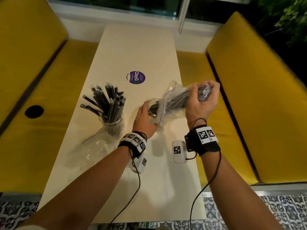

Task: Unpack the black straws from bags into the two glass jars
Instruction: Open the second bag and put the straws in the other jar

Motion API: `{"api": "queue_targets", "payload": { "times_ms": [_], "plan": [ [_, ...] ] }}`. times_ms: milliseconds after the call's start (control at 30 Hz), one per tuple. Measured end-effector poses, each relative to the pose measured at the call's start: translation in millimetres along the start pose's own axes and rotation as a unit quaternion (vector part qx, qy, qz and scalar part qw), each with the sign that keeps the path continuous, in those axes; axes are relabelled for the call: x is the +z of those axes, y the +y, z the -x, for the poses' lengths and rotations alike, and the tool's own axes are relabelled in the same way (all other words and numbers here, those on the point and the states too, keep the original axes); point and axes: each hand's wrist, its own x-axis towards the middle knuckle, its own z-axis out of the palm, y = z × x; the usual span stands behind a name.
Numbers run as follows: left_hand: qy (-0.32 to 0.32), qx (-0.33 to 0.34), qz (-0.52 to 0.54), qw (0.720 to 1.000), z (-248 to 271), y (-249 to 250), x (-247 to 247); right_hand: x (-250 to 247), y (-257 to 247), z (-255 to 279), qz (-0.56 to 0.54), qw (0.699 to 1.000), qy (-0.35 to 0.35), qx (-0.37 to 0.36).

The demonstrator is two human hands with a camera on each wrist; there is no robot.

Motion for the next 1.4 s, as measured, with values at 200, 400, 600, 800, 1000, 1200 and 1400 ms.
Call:
{"api": "queue_targets", "payload": {
  "times_ms": [200,400,600,800,1000,1200,1400],
  "plan": [
    [-0.012,-0.003,-0.029,0.999,-3,-2,-2,32,-12,-30,0.147,0.936,-0.317,0.054],
    [-0.005,-0.036,-0.012,0.999,0,-1,-1,48,-30,-41,0.201,0.897,-0.383,-0.095],
    [0.004,-0.014,-0.026,1.0,3,5,-4,43,-22,-29,0.227,0.874,-0.424,-0.077],
    [-0.02,-0.053,-0.089,0.994,0,-2,-3,36,-27,-24,0.17,0.948,-0.252,-0.093],
    [-0.027,-0.042,-0.075,0.996,-2,4,-3,23,-11,-7,0.232,0.865,-0.445,-0.02],
    [-0.056,-0.086,-0.041,0.994,-2,0,-6,19,-6,5,0.216,0.915,-0.338,-0.039],
    [-0.034,-0.06,0.016,0.997,0,1,-16,2,-29,-1,0.121,0.97,-0.21,-0.034]
  ]
}}
